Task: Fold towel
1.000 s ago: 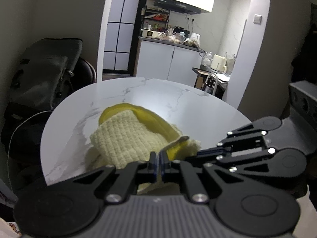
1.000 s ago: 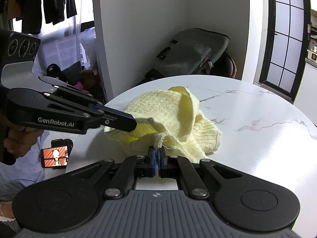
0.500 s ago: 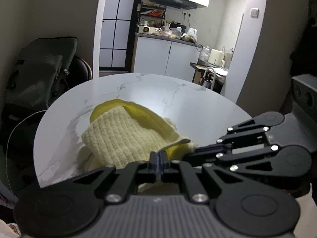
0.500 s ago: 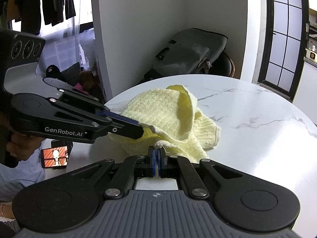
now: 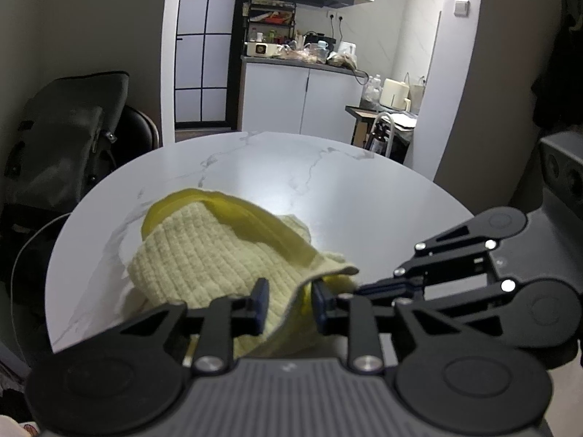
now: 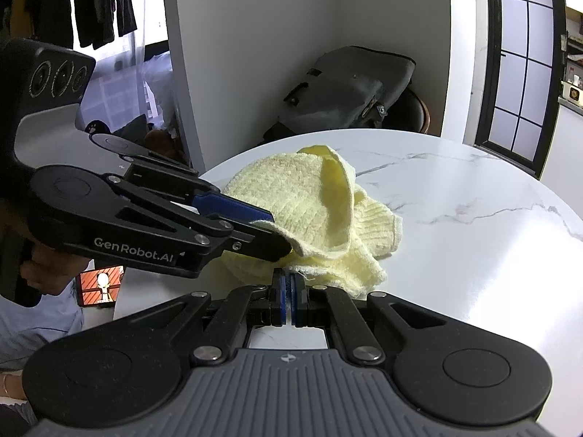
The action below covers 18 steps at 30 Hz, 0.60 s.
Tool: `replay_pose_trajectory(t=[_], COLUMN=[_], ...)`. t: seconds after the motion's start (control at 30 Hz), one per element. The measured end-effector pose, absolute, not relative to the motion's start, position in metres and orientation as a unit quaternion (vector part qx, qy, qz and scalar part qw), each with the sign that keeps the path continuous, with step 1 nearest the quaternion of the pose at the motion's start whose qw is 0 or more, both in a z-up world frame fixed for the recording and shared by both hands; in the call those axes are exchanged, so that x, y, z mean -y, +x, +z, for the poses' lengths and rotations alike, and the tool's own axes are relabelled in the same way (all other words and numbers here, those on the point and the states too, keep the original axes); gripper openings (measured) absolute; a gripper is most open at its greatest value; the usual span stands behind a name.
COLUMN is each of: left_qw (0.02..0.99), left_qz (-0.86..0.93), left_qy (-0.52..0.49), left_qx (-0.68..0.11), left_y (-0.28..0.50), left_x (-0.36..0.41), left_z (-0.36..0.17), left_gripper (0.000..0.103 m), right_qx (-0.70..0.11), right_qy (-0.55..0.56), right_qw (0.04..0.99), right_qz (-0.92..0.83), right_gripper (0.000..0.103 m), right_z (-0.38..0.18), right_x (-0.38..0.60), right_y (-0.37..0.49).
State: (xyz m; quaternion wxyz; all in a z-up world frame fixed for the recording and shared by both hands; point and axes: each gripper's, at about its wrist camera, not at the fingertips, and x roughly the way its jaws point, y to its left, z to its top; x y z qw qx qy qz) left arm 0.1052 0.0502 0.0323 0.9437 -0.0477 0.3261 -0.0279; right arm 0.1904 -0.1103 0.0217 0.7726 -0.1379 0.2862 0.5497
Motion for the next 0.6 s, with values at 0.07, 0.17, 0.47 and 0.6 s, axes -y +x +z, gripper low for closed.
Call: replay_pose_trajectory(t=[0.07,0.17,0.47,0.6], left_qw=[0.943,0.944,0.951,0.954], left_qz=[-0.033,-0.035,-0.005,0.019], left_qy=[-0.047,-0.044,-0.047,-0.047], left_qx=[-0.327,-0.324,-0.306,-0.296], left_y=[0.108,0.109,0.101,0.094], left_x=[-0.049,-0.046,-0.057,-0.069], left_z=[0.031,0.032,0.044,0.05], left_gripper=[0.015,0.003,0.003,0.003], right_qx=[-0.287,-0.288,-0.283,-0.28], right_qy=[-0.136,-0.131,-0.124,-0.124], right_qw=[0.774,0.778,0.796,0.804], right_qz=[0.548,0.542,0.521,0.51], right_gripper=[0.003,0.003,0.003,0.003], right_z=[0.021,0.022,0.026,0.028], right_x=[0.112,0.115,0.127,0.133], right_y=[0.191,0.192,0.195,0.196])
